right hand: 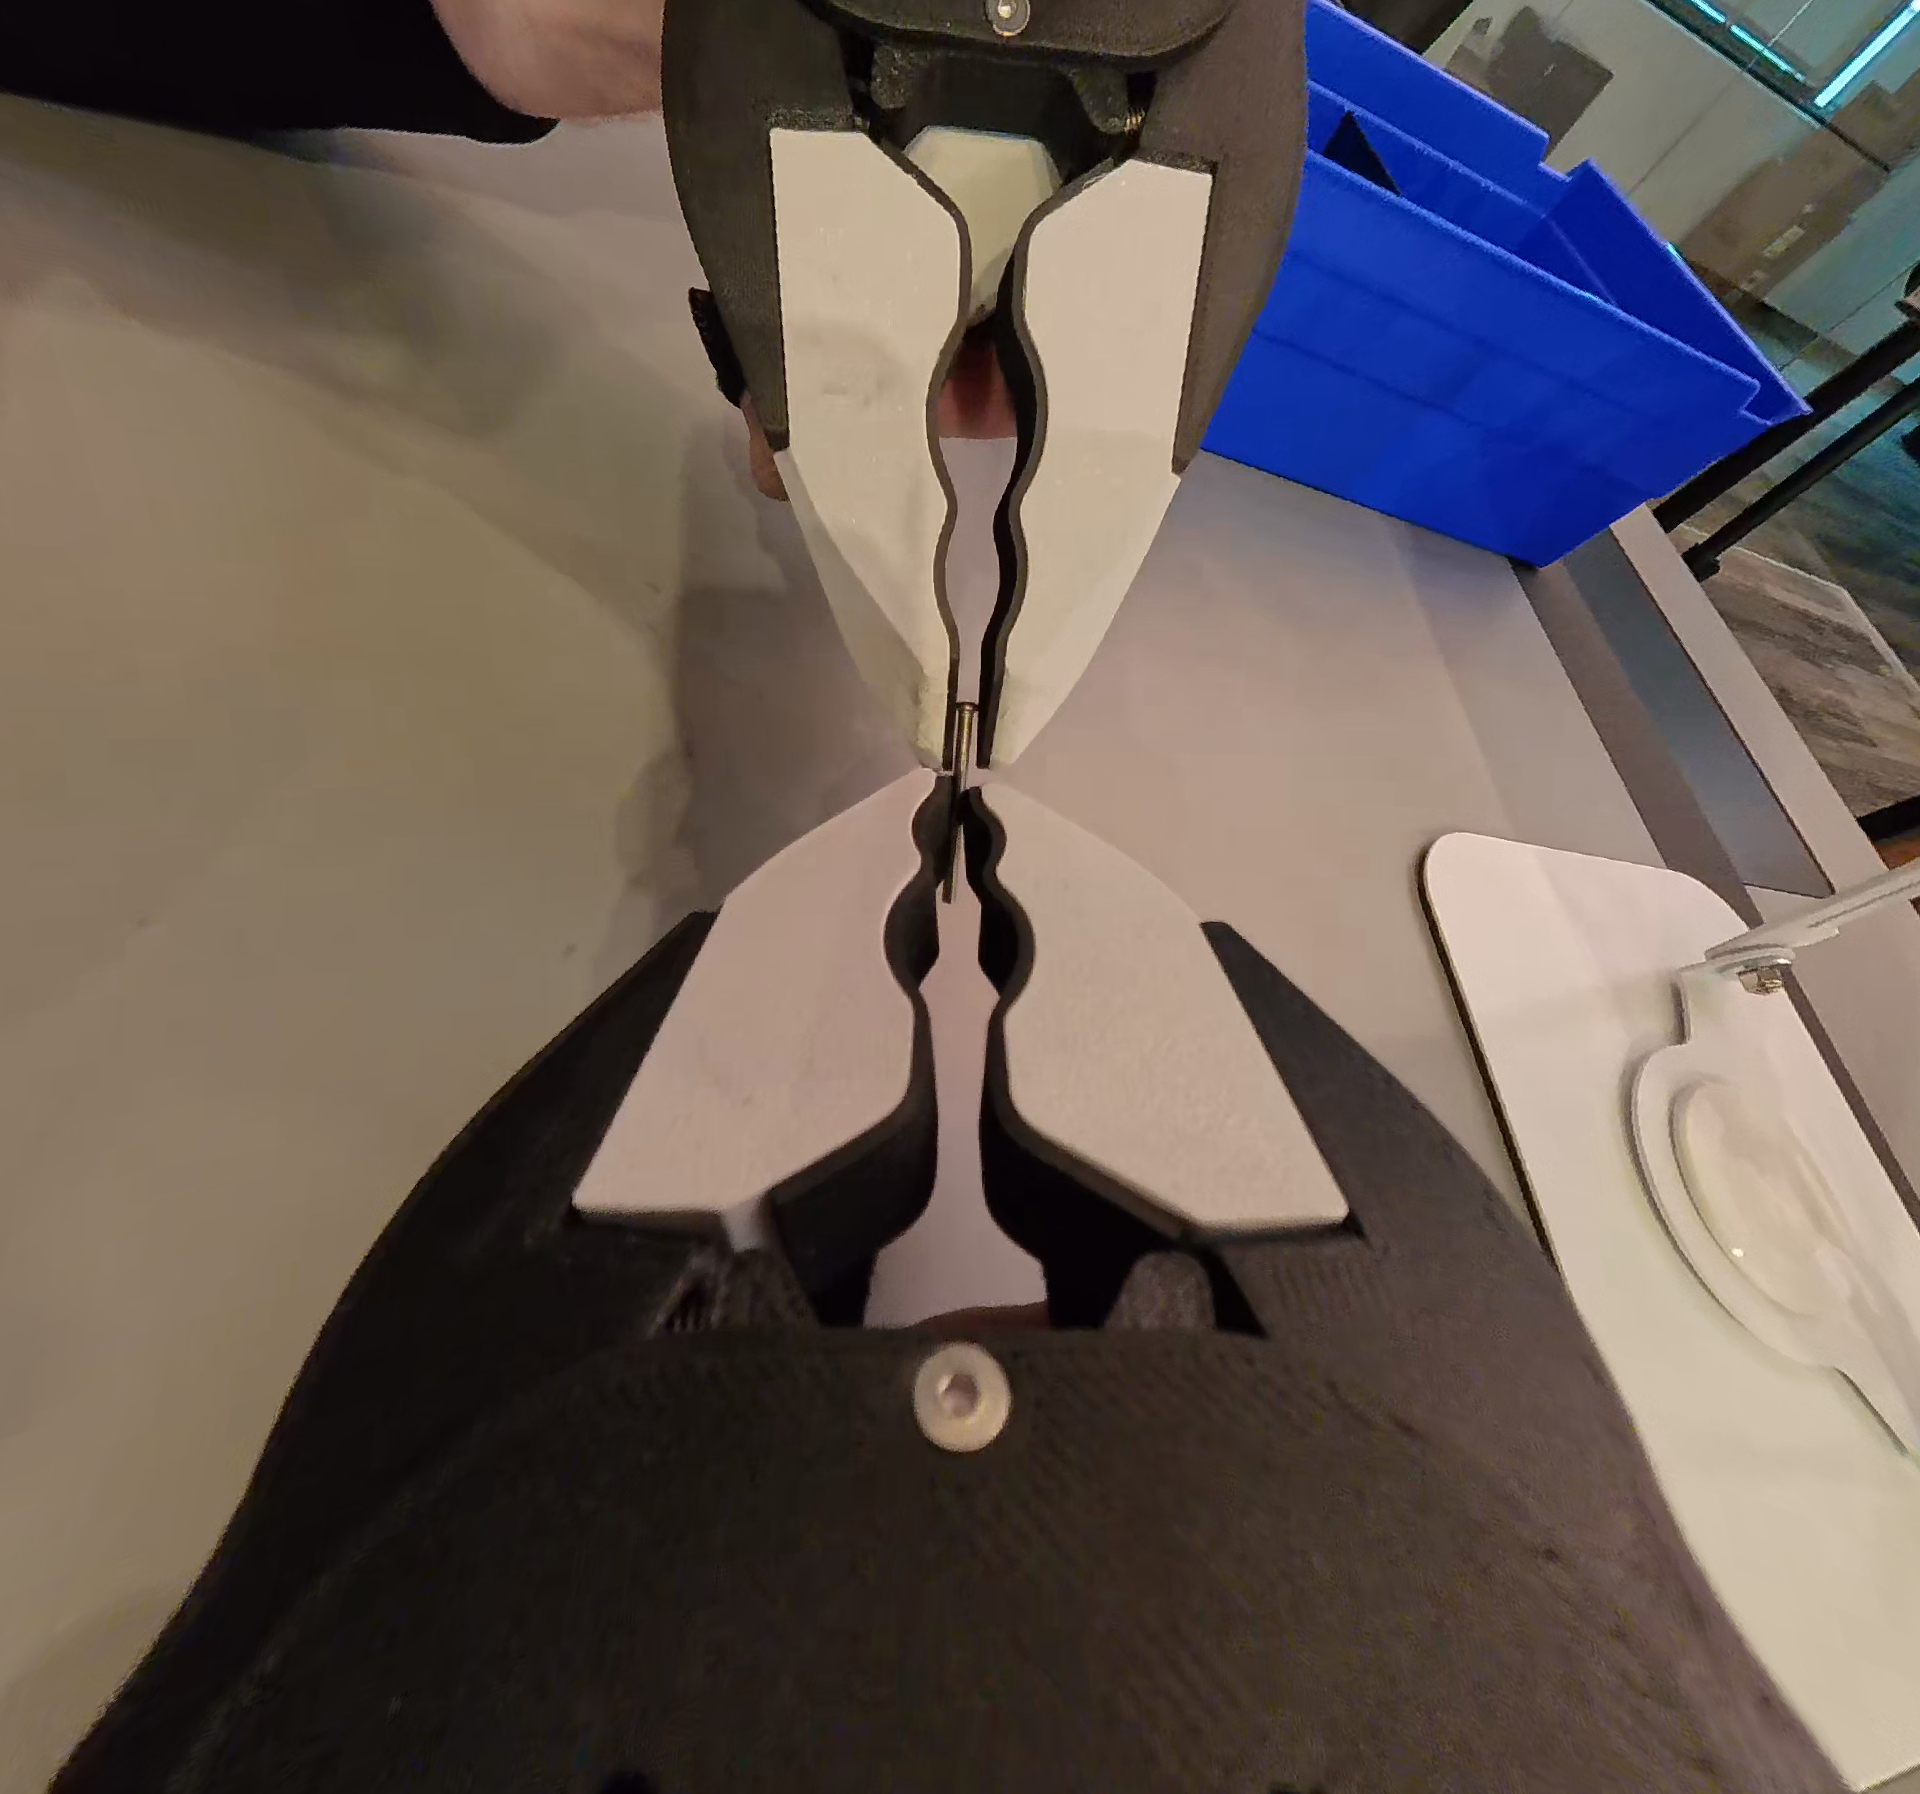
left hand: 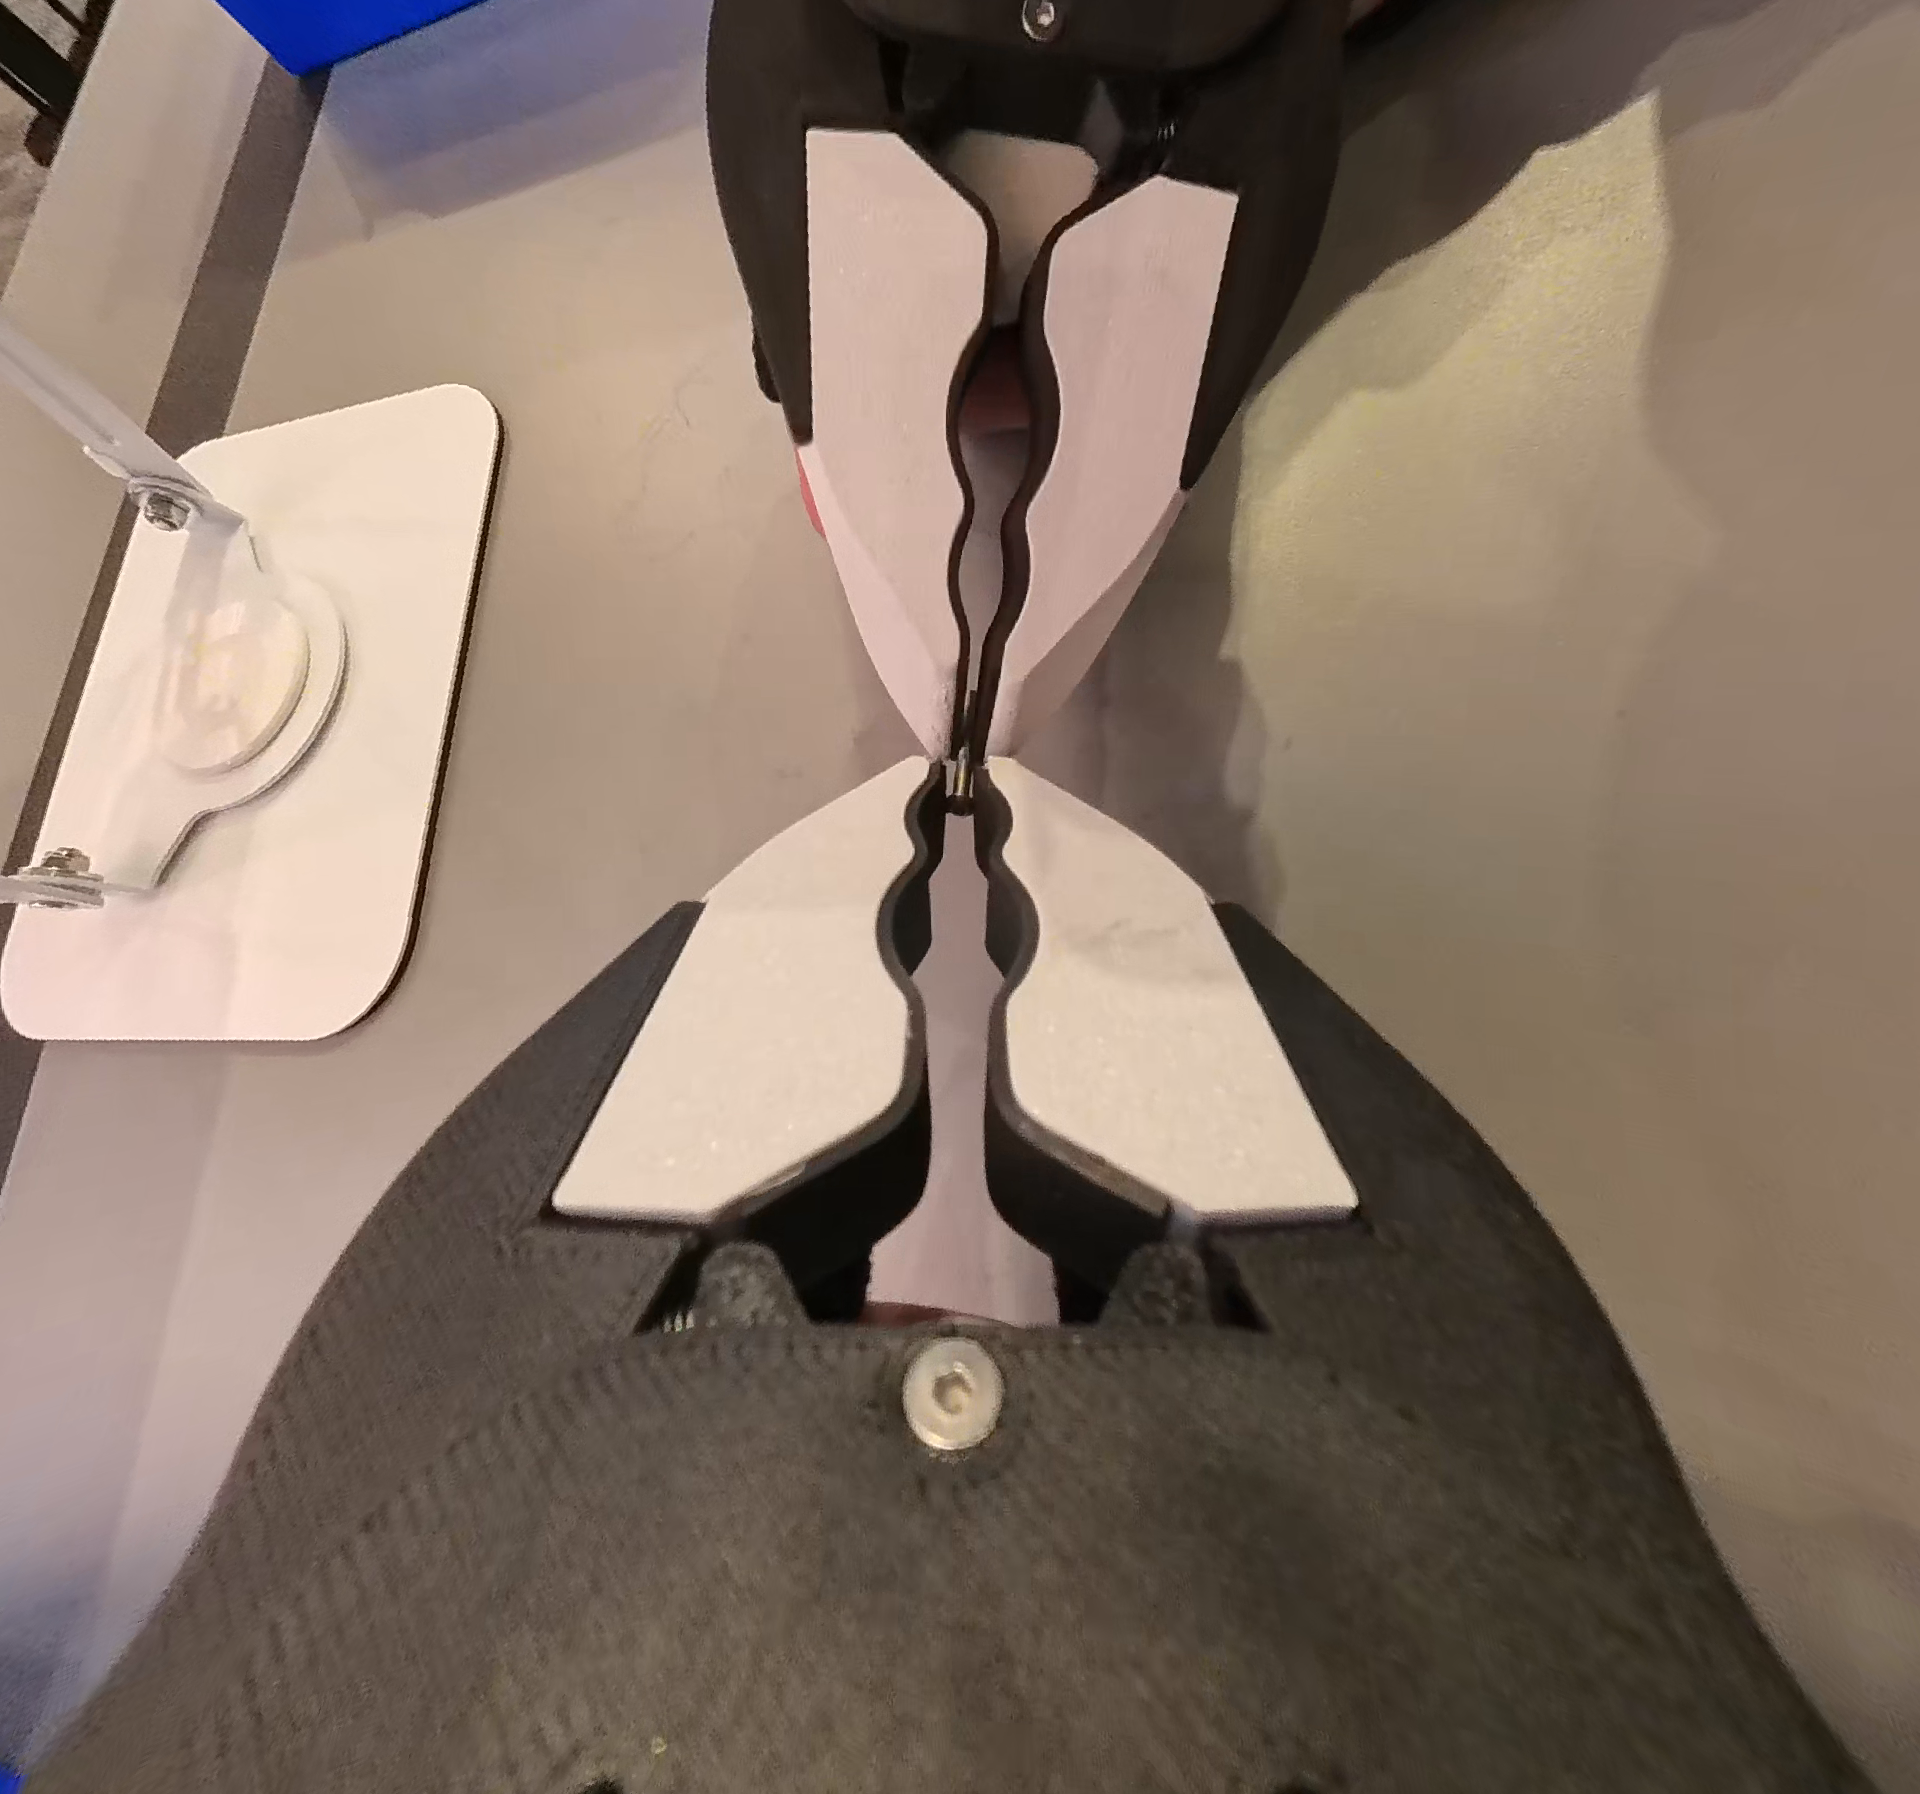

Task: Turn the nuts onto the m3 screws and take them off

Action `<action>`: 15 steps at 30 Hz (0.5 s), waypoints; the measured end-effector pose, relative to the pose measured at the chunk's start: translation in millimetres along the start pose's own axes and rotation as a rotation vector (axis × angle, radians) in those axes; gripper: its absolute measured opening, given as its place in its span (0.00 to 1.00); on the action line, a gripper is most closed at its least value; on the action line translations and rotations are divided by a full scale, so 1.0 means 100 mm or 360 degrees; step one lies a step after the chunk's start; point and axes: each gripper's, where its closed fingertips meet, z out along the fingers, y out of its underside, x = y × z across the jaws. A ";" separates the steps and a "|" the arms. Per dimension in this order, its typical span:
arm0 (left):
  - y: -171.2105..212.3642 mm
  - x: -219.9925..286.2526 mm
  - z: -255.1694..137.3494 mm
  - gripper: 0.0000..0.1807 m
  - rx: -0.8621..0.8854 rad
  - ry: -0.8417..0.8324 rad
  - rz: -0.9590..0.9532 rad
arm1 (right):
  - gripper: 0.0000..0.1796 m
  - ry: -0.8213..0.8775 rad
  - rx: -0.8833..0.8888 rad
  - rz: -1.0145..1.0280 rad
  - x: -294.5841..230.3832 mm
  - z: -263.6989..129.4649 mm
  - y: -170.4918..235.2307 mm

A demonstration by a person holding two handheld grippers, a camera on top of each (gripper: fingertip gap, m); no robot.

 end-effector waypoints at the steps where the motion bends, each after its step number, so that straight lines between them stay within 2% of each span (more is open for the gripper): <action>1: 0.00 0.00 0.00 0.03 0.0000 -0.0003 0.0006 | 0.01 0.0001 -0.0002 0.0000 0.00 0.00 0.00; 15: -0.01 0.01 -0.02 0.03 0.0044 0.0025 -0.0024 | 0.01 -0.0011 0.0026 0.0011 -0.01 -0.01 -0.03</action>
